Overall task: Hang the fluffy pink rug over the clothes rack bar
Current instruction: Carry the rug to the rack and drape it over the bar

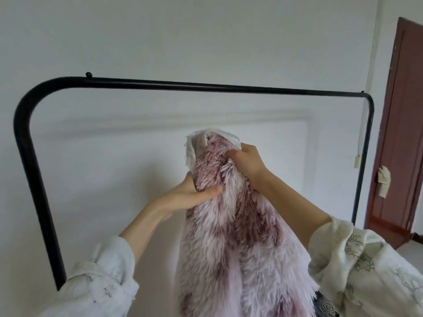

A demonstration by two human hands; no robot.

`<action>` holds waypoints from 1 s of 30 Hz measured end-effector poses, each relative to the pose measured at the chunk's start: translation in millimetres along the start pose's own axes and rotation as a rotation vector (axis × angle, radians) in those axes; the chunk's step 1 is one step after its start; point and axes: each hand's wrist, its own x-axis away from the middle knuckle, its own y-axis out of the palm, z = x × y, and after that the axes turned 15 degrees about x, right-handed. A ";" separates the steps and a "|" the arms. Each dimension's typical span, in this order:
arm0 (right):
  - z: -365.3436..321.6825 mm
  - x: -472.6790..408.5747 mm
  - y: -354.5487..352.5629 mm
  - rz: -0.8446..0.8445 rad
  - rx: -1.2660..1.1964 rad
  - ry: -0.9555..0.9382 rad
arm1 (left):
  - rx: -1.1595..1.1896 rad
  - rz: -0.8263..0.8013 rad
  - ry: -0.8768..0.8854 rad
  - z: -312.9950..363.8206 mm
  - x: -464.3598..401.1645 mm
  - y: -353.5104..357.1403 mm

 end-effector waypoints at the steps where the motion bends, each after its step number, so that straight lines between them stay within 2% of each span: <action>1: -6.6 -0.9 -0.9 0.013 -0.044 0.002 | -0.013 -0.062 -0.073 -5.9 5.7 3.7; 3: -19.4 -2.7 -4.6 0.012 -0.082 -0.018 | 0.030 -0.076 -0.147 -16.9 10.1 7.5; 6: -32.4 -4.6 -13.5 0.033 -0.060 -0.089 | 0.007 0.109 -0.107 -13.5 7.7 -0.3; 8: -34.8 -8.6 -21.7 0.074 0.052 -0.134 | -0.047 0.213 -0.066 -5.3 4.9 -10.6; 12: -34.9 -14.6 -44.5 0.163 0.358 -0.183 | 0.074 0.318 -0.016 18.1 2.2 -27.5; 15: -27.3 -15.2 -54.8 0.190 0.439 -0.120 | 0.175 0.432 0.033 48.6 2.1 -32.6; 18: -21.9 -5.5 -58.4 0.159 0.477 -0.242 | 0.256 0.458 0.066 84.8 -1.9 -34.4; 21: -30.5 6.0 -58.8 0.055 0.463 -0.398 | 0.289 0.452 0.132 119.3 -9.1 -35.6; 26: -54.4 3.4 -53.4 -0.076 0.357 -0.381 | 0.276 0.438 0.261 157.2 -14.7 -30.9; 30: -72.3 -2.5 -47.6 -0.147 0.157 -0.389 | 0.323 0.475 0.290 170.4 -17.6 -30.8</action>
